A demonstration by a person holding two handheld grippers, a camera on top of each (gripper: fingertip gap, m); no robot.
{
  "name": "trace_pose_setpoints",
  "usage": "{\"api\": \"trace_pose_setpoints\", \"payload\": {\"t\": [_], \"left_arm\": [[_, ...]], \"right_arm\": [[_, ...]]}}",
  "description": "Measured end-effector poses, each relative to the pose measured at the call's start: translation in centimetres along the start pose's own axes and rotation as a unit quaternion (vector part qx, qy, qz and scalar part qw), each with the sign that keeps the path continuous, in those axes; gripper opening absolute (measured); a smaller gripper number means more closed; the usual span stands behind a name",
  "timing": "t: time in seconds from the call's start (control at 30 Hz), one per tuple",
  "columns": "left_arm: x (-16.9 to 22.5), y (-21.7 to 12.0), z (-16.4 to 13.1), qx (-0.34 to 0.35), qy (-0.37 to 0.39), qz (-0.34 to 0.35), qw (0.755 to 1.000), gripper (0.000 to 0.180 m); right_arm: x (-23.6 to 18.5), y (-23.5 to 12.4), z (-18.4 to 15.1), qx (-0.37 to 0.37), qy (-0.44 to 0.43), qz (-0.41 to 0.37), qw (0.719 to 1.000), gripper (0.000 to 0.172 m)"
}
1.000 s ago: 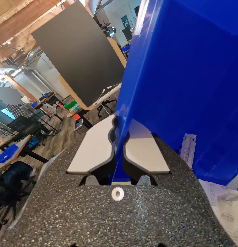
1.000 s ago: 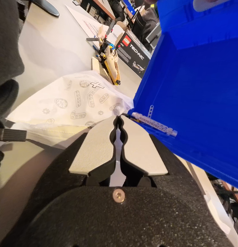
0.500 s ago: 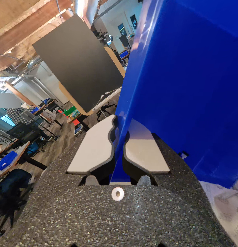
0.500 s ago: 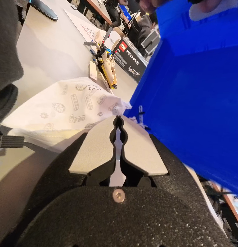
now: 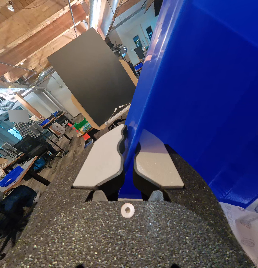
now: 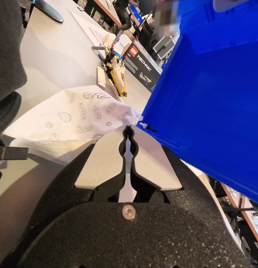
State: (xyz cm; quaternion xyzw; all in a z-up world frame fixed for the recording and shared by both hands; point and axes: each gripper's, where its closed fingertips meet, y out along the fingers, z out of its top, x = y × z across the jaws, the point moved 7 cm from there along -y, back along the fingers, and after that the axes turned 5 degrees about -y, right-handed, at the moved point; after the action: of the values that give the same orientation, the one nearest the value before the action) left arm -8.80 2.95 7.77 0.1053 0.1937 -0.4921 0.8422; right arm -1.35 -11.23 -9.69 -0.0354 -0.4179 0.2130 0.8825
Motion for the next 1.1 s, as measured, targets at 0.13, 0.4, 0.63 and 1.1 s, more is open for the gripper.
{"api": "trace_pose_setpoints", "payload": {"t": [0.13, 0.4, 0.63, 1.1], "left_arm": [[0.14, -0.09, 0.21, 0.004, 0.010, -0.006, 1.000, 0.008], [0.40, -0.50, 0.54, 0.009, 0.017, -0.003, 1.000, 0.008], [0.71, -0.46, 0.69, 0.015, 0.019, -0.009, 1.000, 0.008], [0.13, -0.65, 0.60, 0.013, 0.004, 0.000, 1.000, 0.008]], "right_arm": [[-0.06, -0.04, 0.03, 0.001, 0.000, 0.002, 1.000, 0.000], [-0.12, -0.12, 0.10, 0.002, -0.002, 0.001, 1.000, 0.000], [-0.15, -0.17, 0.11, 0.002, -0.003, 0.002, 1.000, 0.000], [-0.12, -0.25, 0.08, 0.002, -0.003, 0.003, 1.000, 0.000]]}}
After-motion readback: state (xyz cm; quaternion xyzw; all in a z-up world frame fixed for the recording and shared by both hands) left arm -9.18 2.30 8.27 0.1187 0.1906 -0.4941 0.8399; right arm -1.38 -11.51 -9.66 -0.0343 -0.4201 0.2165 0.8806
